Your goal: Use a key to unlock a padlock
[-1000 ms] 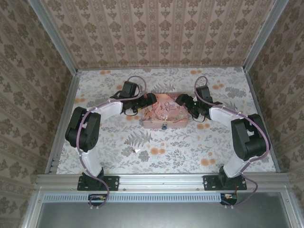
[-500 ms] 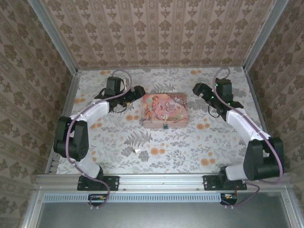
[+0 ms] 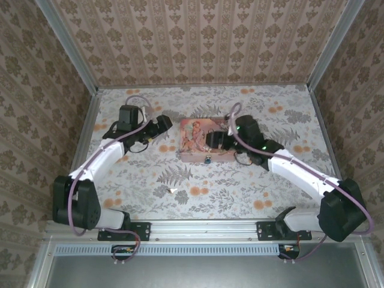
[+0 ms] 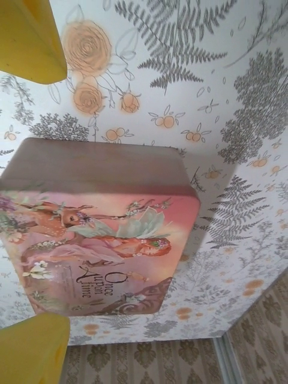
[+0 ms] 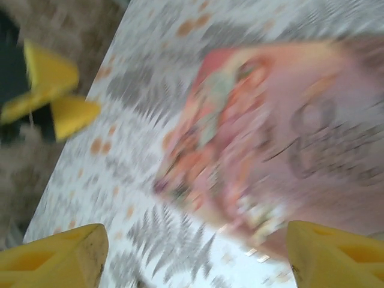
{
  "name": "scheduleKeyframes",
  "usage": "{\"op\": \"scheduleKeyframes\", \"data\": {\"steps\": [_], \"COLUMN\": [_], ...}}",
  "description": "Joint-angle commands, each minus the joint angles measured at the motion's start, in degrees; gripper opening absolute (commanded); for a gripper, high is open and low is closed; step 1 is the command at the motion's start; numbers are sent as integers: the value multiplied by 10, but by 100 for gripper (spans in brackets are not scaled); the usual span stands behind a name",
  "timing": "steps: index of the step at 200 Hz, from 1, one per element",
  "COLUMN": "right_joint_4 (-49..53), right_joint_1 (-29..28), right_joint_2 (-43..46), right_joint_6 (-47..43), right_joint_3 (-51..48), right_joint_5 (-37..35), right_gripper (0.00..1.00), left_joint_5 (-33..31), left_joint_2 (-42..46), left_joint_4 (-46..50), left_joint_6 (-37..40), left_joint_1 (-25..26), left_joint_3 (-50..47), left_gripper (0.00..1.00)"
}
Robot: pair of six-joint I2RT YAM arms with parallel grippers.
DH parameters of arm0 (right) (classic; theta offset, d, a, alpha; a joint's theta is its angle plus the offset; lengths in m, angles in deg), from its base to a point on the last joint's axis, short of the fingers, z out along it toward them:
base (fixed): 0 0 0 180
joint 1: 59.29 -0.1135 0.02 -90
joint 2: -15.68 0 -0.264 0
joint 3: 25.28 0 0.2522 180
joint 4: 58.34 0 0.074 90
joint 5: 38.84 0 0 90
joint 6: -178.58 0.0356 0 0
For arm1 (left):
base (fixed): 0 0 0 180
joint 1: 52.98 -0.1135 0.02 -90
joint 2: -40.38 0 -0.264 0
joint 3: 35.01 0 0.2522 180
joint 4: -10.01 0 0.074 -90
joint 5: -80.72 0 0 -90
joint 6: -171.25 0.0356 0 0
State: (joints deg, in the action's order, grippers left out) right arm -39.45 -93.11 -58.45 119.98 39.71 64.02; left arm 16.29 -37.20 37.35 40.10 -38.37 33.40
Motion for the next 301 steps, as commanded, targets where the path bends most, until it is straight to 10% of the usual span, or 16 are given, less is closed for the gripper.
{"op": "scheduleKeyframes", "data": {"steps": [1, 72, 301], "right_joint_4": [51, 114, 226], "right_joint_1": [-74, -236, -309], "right_joint_2": [-11, -201, -456], "right_joint_6": [-22, -110, -239], "right_joint_3": [2, 98, 307], "right_joint_5": [-16, -36, -126], "right_gripper": [77, 59, 44], "left_joint_5": [2, 46, 127], "left_joint_2": [44, 108, 77], "left_joint_4": [55, 79, 46], "left_joint_6": [-21, -27, -14], "left_joint_1": [-32, -112, -204], "left_joint_3": [-27, -65, -85], "left_gripper": [100, 100, 100]}}
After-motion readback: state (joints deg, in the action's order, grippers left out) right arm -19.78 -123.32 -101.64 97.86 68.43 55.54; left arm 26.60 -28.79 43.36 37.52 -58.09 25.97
